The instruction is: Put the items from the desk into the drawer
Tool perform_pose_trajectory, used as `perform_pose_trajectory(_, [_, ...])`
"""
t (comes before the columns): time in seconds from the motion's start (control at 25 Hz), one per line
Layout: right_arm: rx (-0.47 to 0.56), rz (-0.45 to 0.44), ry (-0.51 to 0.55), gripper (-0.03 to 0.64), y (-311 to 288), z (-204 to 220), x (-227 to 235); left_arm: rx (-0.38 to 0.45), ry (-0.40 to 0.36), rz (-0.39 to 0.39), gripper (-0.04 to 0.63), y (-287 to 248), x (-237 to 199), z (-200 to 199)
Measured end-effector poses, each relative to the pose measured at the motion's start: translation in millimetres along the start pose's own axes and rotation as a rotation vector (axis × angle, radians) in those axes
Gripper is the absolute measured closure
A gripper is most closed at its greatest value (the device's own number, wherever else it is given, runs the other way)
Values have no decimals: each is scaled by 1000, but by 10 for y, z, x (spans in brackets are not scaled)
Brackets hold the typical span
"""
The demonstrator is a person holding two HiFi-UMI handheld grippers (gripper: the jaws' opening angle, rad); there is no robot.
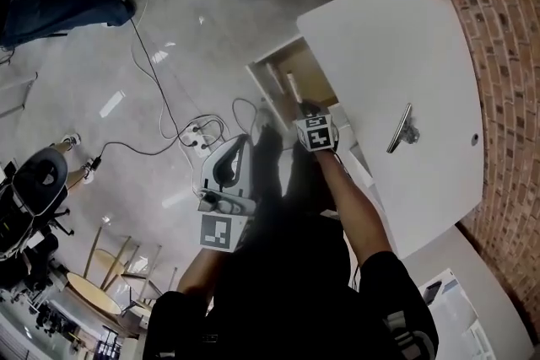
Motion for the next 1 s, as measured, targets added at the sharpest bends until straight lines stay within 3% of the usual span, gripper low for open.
perform_pose_trajectory(0.4, [-123,20,-80,558,-933,403,91,-78,33,-13,591,-179,-360,570])
perform_pose_trajectory(1.0, [-216,44,-148,554,-1348,647,132,-151,53,5,591,-136,-560,901])
Point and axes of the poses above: the fingertips, and each gripper's own axes: y backward along the fingers, x to its right, z out of its underside, the point moved 10 cm from there along y, backward along the fingers, and after that the axes turned 13 degrees about y, right-handed, at the moved point
